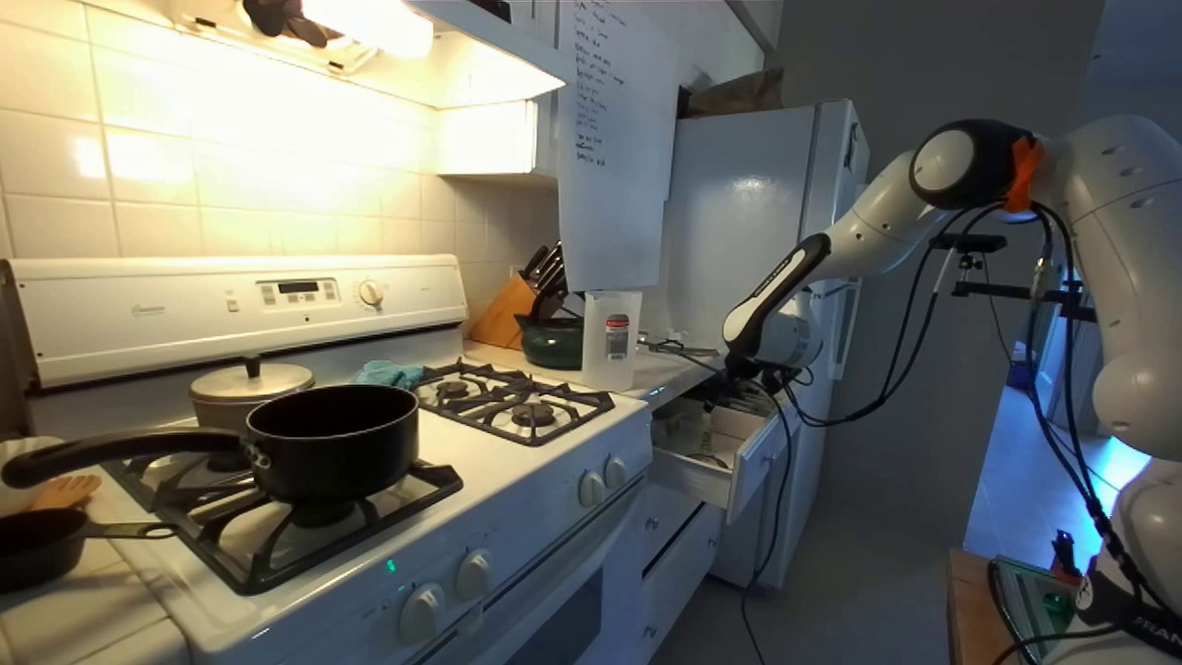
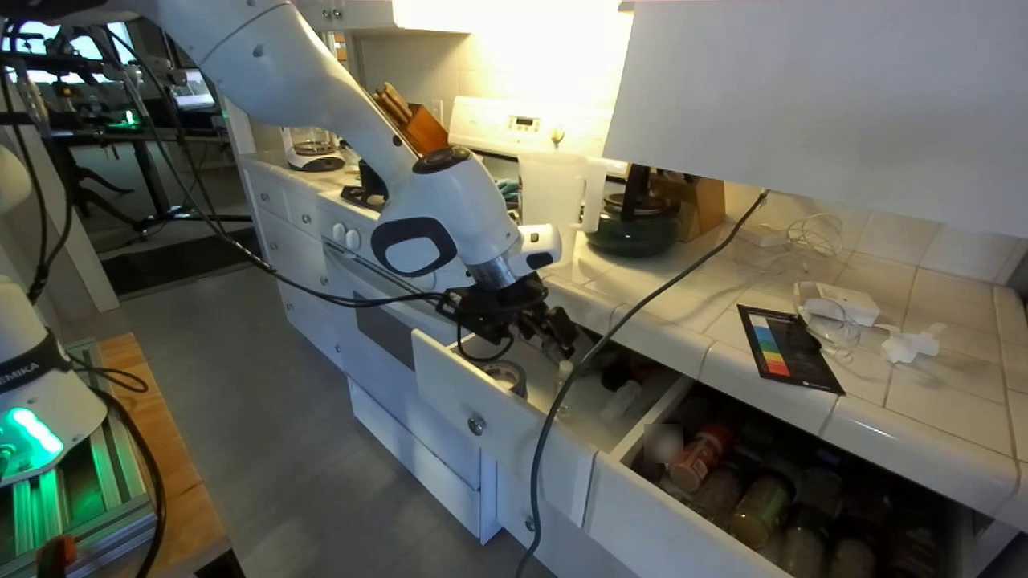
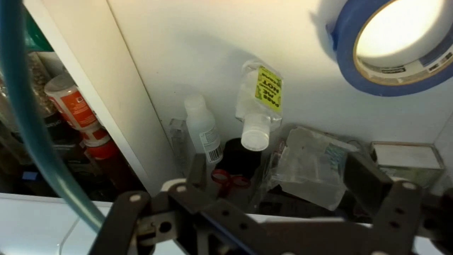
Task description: Open the topmost drawer on the right then remove one clear bottle and place it on the counter.
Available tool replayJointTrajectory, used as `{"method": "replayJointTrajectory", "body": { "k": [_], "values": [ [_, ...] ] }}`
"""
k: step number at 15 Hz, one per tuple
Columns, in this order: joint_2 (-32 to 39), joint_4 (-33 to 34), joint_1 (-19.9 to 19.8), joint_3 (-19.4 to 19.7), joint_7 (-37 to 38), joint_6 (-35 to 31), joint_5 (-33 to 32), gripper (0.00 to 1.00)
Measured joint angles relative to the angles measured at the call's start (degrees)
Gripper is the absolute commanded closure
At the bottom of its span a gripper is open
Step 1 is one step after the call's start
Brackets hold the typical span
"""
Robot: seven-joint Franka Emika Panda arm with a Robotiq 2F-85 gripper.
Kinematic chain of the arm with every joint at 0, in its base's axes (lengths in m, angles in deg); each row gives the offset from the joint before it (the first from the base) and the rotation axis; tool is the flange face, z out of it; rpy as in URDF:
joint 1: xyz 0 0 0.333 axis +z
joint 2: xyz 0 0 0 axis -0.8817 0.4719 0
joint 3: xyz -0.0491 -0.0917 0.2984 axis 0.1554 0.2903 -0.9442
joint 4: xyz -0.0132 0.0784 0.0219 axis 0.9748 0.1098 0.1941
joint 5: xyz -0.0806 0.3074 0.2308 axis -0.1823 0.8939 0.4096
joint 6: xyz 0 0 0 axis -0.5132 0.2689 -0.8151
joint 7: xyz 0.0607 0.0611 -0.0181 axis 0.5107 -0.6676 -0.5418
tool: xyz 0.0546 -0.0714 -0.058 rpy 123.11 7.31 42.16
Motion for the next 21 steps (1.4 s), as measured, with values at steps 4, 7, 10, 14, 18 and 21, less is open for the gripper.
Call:
{"method": "replayJointTrajectory", "body": {
  "k": [4,7,10,14,18,21],
  "values": [
    [3.53,1.97,-0.27,-0.92,3.85,-2.66,-1.64,0.0],
    [5.85,4.14,-1.05,-1.12,7.59,-4.45,-3.58,0.0],
    [7.55,6.12,-1.82,-1.12,11.54,-4.62,-5.9,0.0],
    [9.51,7.96,-2.29,-1.1,15.98,-4.56,-8.72,0.08],
    [10.67,8.57,-2.25,-1.25,18.32,-4.44,-10.15,0.37],
    [10.79,8.57,-2.28,-1.86,18.75,-4.44,-10.44,0.55]
  ]
}}
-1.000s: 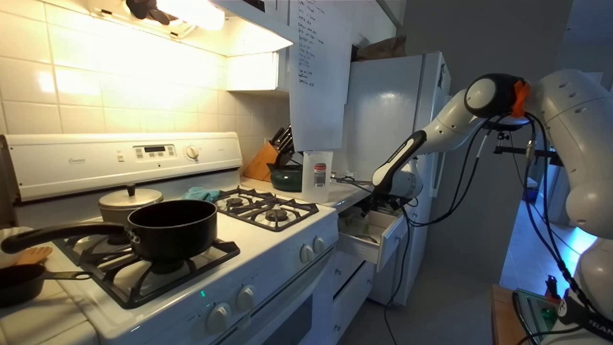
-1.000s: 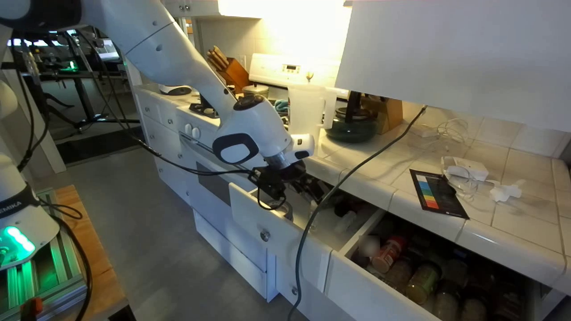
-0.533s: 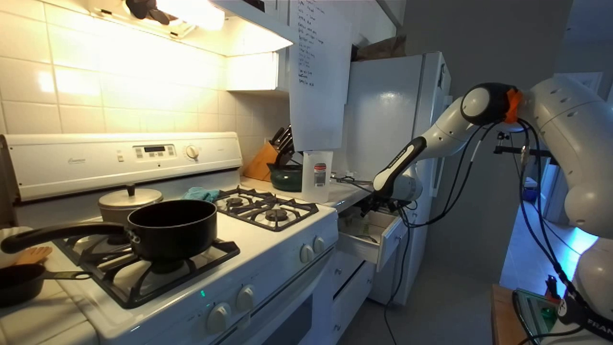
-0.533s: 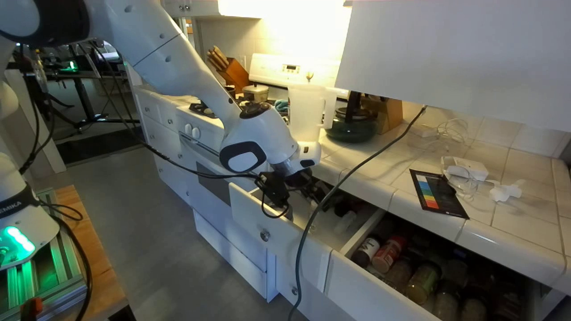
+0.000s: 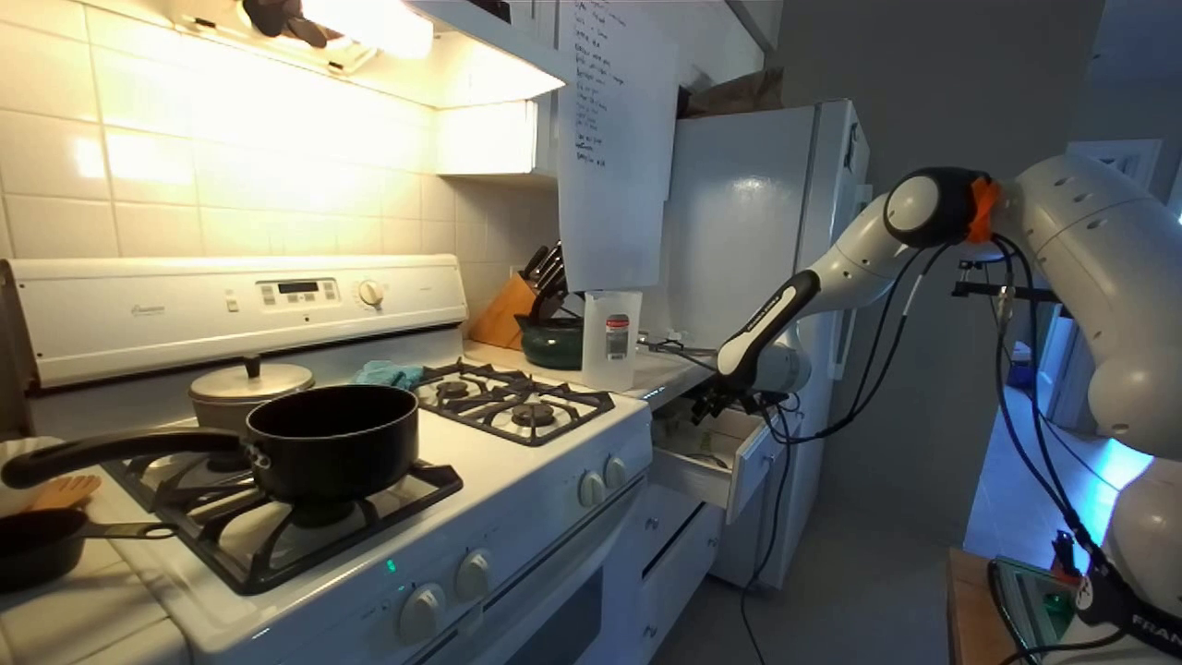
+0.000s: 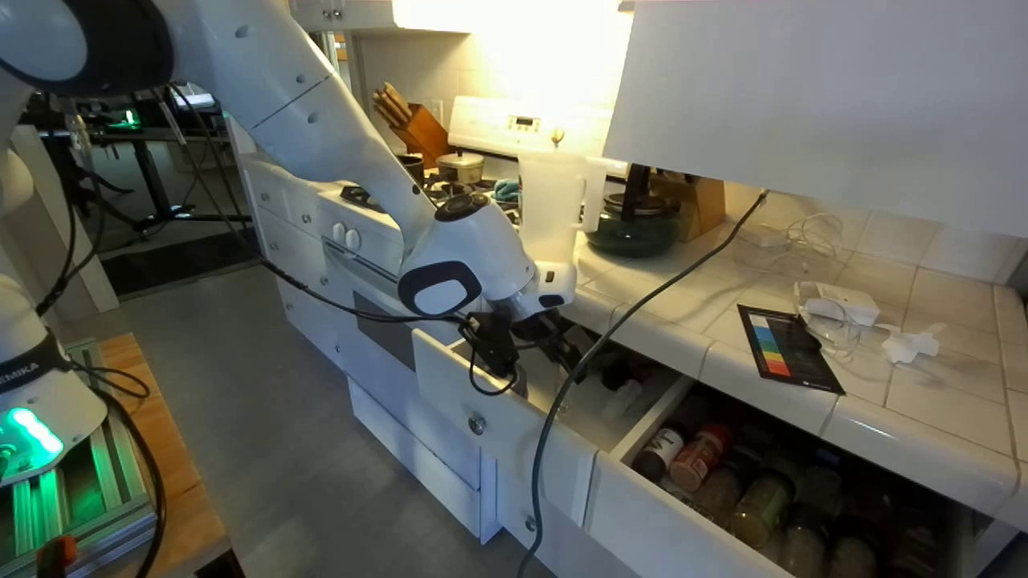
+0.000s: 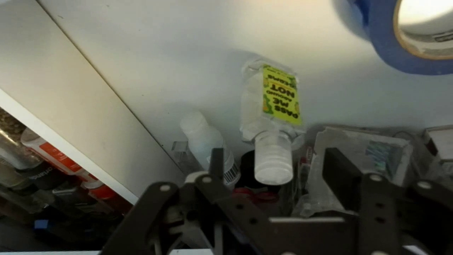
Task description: Open the topmost drawer on the right then remove one clear bottle and place it on the counter.
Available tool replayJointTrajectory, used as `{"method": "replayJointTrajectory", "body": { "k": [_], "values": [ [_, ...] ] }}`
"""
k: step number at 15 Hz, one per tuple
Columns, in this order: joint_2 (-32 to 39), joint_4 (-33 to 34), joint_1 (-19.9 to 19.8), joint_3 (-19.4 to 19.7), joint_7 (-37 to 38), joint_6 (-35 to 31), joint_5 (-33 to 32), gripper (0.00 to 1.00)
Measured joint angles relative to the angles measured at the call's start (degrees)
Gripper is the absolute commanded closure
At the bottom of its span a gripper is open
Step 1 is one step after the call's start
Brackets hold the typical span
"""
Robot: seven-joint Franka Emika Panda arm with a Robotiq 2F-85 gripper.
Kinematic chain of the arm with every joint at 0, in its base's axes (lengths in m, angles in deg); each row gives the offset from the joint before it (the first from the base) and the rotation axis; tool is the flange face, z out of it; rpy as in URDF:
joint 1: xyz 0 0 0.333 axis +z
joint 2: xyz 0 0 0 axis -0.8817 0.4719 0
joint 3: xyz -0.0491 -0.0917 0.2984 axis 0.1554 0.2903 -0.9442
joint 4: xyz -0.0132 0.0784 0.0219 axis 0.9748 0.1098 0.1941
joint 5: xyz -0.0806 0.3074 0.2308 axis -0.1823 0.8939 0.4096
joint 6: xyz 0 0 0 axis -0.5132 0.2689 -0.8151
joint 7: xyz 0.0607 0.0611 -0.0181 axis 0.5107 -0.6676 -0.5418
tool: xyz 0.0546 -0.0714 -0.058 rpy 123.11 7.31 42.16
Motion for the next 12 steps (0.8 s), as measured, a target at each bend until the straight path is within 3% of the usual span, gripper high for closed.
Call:
{"method": "replayJointTrajectory", "body": {
  "k": [6,7,12],
  "values": [
    [-0.01,0.0,0.02,-0.97,0.6,-0.05,-0.4,0.98],
    [-0.02,0.0,0.02,-0.97,0.71,-0.06,-0.43,0.94],
    [-0.09,-0.05,0.02,-0.98,1.33,-0.06,-0.51,0.94]
  ]
}}
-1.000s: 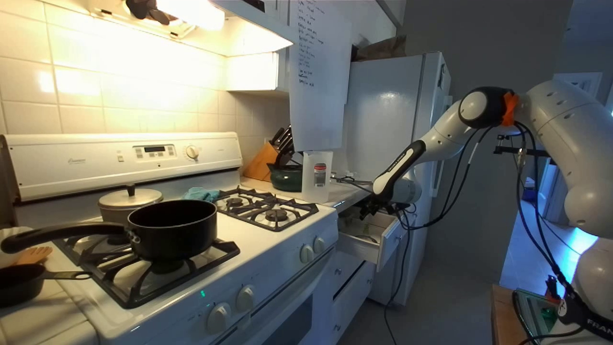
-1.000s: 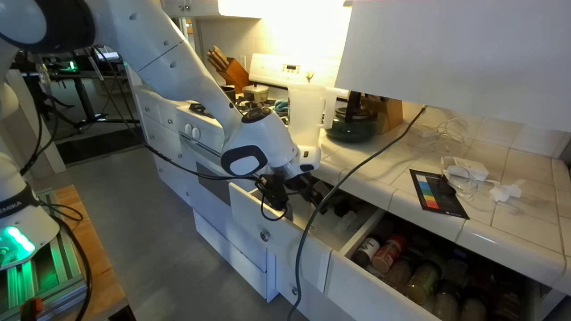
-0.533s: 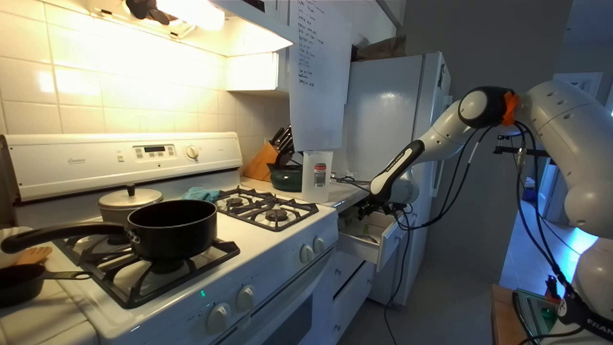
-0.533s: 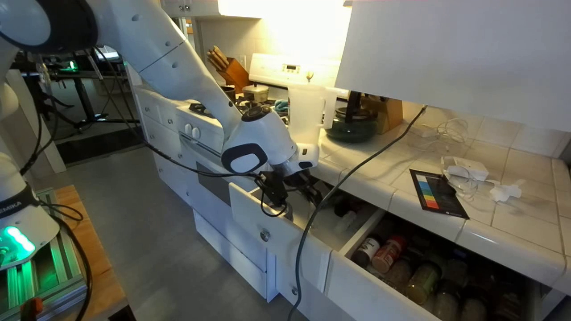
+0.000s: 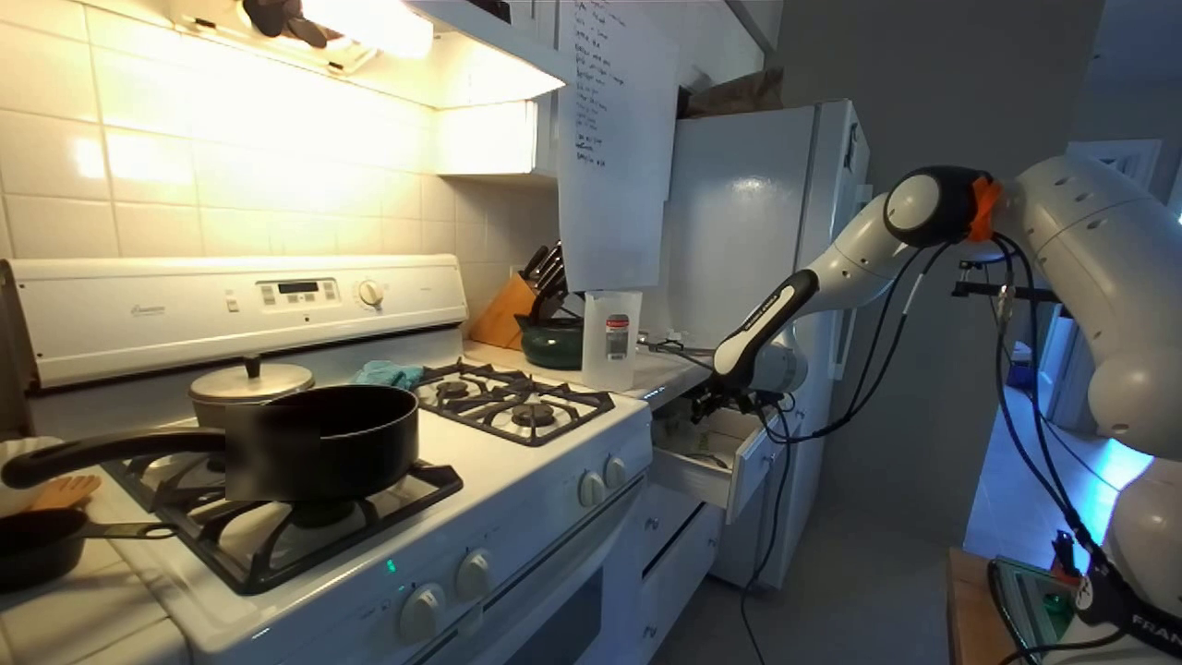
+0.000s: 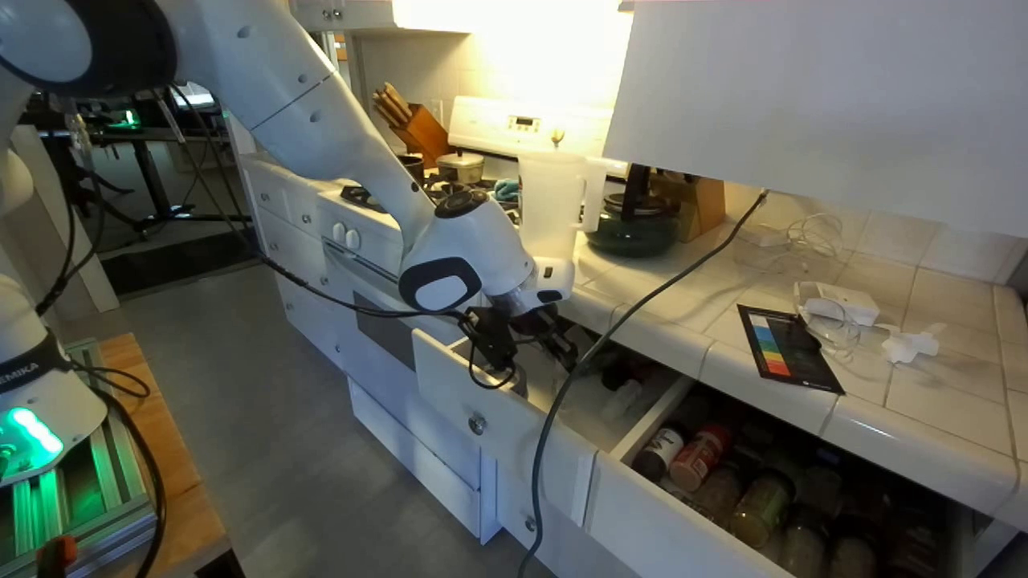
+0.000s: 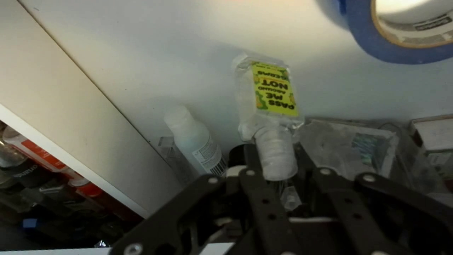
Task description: Open the topmost drawer on the right then remove one clear bottle and place it on the counter.
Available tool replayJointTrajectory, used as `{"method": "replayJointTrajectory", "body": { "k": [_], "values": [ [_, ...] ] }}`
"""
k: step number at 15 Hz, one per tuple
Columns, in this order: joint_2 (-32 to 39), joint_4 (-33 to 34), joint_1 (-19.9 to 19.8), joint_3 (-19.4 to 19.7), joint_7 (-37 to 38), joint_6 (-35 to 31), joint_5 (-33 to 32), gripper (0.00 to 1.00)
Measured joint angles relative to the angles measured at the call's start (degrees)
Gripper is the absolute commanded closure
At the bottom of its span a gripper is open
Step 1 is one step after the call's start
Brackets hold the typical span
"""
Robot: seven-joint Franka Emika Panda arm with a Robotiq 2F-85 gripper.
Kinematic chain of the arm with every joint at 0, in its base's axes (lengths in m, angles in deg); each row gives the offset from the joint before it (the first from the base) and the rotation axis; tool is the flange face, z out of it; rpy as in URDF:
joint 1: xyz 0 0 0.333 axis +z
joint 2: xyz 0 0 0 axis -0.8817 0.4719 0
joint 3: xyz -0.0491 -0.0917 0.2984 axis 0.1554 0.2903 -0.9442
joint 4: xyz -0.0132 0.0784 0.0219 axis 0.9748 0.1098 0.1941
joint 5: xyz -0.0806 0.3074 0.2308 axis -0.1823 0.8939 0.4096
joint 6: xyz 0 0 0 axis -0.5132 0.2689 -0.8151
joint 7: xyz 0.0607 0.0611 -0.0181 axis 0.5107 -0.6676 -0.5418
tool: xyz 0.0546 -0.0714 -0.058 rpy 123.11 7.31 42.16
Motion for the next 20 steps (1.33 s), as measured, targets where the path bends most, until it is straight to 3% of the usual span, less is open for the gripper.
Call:
{"method": "replayJointTrajectory", "body": {
  "k": [2,5,13,20],
  "values": [
    [-0.62,-0.33,-0.45,-0.73,0.1,-0.35,0.0,0.94],
    [-3.49,-2.69,-4.35,-5.81,-0.04,-0.78,-0.23,0.94],
    [-11.51,-13.12,-24.86,-26.63,-1.92,1.66,-0.33,0.94],
    [-14.82,-14.76,-38.76,-38.18,-4.86,-0.29,-0.35,0.94]
  ]
}}
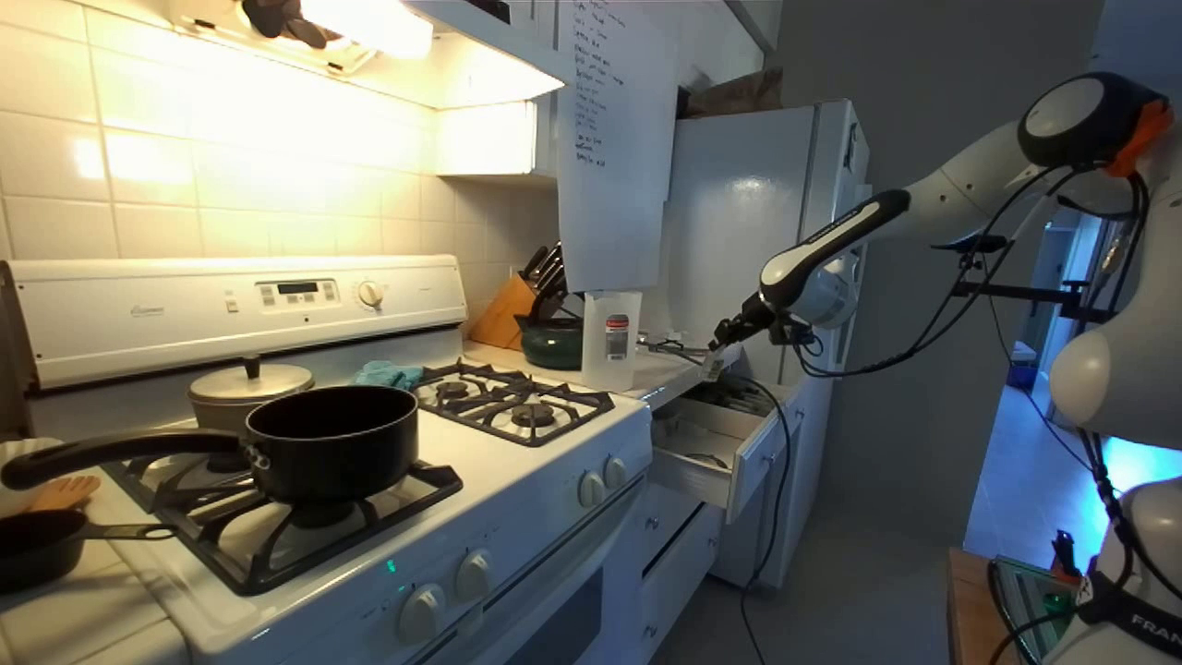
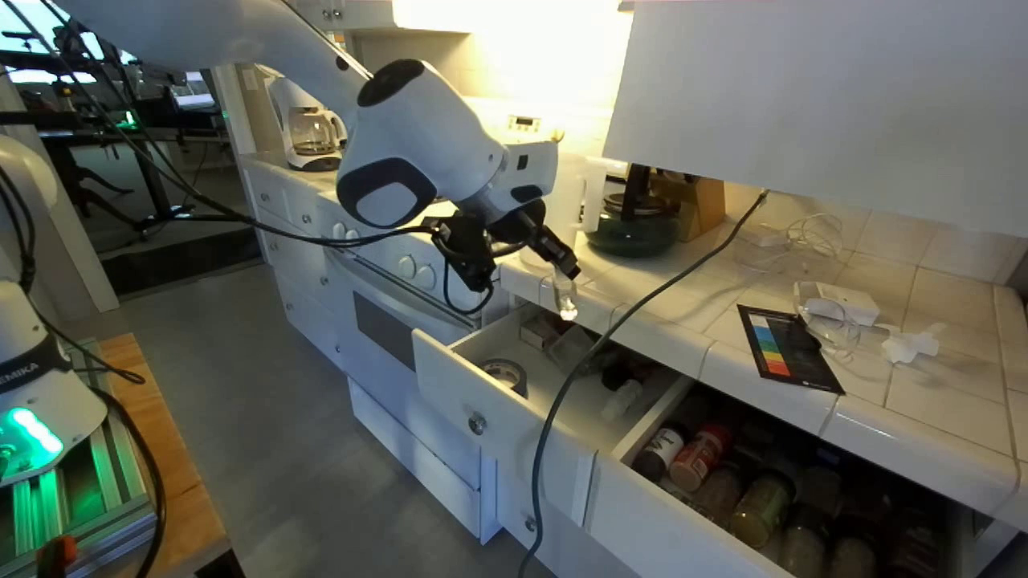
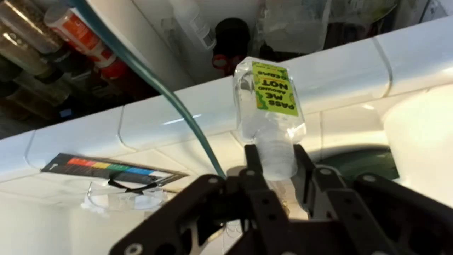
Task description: Open the topmost drawer on the right then remove one clear bottle and place it on the counter.
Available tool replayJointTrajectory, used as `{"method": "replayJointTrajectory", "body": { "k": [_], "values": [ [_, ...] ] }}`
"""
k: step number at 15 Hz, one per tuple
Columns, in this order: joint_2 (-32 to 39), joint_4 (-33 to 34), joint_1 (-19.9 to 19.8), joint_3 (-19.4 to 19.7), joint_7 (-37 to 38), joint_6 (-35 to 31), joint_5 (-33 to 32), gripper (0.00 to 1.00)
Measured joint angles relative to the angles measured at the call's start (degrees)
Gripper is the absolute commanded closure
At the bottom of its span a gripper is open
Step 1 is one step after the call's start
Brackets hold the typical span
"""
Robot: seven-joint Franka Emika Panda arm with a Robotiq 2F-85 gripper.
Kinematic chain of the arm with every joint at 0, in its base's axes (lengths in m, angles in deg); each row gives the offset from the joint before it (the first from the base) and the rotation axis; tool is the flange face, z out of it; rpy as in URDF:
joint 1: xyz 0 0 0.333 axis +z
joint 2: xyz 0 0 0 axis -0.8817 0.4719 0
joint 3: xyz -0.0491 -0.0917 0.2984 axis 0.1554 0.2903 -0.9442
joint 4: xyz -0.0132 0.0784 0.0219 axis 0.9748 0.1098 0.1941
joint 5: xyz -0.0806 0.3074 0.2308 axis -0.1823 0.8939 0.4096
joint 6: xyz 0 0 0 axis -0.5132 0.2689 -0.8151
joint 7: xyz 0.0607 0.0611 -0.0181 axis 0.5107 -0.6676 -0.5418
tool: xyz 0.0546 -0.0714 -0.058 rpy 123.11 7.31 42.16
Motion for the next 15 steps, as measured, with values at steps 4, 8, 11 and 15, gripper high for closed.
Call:
{"method": "replayJointTrajectory", "body": {
  "k": [4,8,11,15],
  "values": [
    [-1.65,3.59,-1.32,-1.51,0.01,1.05,0.03,0.94],
    [-1.95,11.09,1.29,0.04,0.74,6.97,0.03,0.74],
    [-1.93,12.52,2.06,0.54,0.88,7.91,0.03,0.74],
    [-1.83,12.5,2.18,0.72,0.88,7.9,0.03,0.94]
  ]
}}
